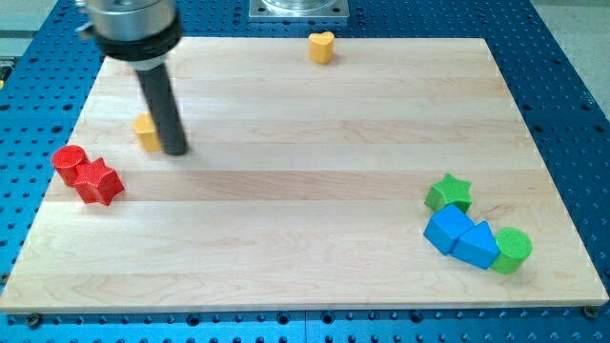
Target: Push the hexagon into the heart
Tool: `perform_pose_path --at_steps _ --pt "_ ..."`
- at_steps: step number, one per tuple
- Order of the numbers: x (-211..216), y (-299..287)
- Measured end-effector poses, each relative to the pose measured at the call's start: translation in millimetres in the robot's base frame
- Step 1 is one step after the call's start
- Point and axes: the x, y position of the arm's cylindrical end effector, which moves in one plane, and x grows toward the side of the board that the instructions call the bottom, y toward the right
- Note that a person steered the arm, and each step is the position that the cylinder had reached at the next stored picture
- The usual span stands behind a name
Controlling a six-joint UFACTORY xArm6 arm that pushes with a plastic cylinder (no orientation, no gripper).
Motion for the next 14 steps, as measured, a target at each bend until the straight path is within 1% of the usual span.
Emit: perform_pose_path --at_steps 1,2,3,4,5,6,7,8,9,10,11,12,13,14 --pt "-1.9 -65.2" --pt "-28.9 -63.4" --pt "-43.2 -46.0" --pt "-38.4 -60.7" --pt "-43.7 -108.3" --pt "-76.1 -63.7" --pt "-89.2 53.9" --pt "-109.1 122.6" --pt "-98.0 53.4" --pt "-103.8 7.4" --pt "-150.7 59.1" --pt "-172.1 141.5" --pt "-146.4 95.0" --pt "-93.3 124.4"
